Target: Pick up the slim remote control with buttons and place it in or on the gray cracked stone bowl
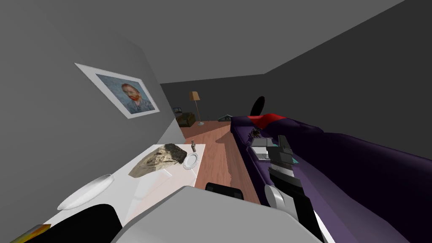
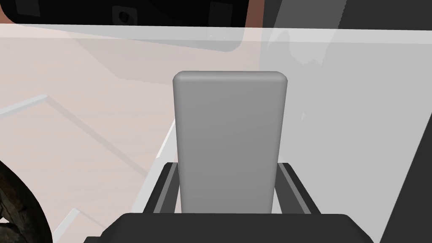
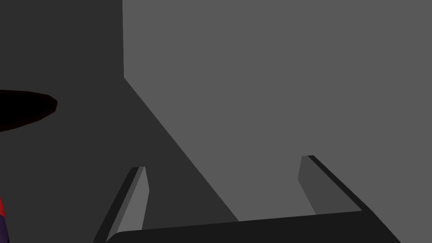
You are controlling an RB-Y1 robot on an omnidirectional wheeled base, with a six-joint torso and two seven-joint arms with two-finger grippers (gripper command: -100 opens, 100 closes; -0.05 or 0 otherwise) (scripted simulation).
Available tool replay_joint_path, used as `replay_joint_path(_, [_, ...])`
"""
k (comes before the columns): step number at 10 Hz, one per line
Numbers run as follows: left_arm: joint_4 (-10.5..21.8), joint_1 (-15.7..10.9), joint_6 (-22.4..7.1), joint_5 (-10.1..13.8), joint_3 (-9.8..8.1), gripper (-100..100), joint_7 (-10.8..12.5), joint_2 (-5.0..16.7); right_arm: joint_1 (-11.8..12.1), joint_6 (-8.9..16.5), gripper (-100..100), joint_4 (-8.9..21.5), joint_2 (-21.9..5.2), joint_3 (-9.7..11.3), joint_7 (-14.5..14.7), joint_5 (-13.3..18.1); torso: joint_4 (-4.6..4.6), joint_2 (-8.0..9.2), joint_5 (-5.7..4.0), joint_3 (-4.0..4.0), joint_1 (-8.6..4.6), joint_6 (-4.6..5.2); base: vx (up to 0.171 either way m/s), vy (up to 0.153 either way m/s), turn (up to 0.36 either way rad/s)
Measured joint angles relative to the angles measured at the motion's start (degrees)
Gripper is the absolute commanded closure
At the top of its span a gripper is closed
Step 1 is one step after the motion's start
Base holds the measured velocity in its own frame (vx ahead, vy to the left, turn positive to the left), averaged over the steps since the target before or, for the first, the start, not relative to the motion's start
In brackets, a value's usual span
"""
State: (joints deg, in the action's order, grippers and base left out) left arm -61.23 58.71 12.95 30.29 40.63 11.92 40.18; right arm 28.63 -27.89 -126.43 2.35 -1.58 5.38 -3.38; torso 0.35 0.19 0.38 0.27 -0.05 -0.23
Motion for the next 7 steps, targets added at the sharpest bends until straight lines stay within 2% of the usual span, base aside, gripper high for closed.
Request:
replay_joint_path(2, [-3.2,-1.0,-2.3,-0.9,0.1,100,2.3,3.5,0.0,0.0,0,0.0,0.0,0.0,0.0,0.0,-0.01,0.0,0.01,-0.01,-0.01,0.0,-0.033,-0.054,0.124])
replay_joint_path(3, [-4.7,-2.4,-3.5,-1.4,0.9,100,4.2,5.6,0.0,0.0,0,0.0,0.0,0.0,0.0,0.0,0.02,0.01,0.03,0.01,-0.02,0.0,-0.03,-0.051,0.081])
replay_joint_path(4, [-6.2,-2.2,-4.2,-1.8,0.63,100,5.0,7.1,0.0,0.0,0,0.0,0.0,0.0,0.0,0.0,-0.03,0.02,-0.01,0.0,-0.02,-0.01,-0.032,-0.044,0.181])
replay_joint_path(7, [-9.3,-4.9,-6.5,-3.4,2.18,100,9.1,12.4,0.0,0.0,0,0.0,0.0,0.0,0.0,0.0,-0.03,0.02,0.02,0.0,-0.04,-0.03,-0.035,-0.051,0.125])
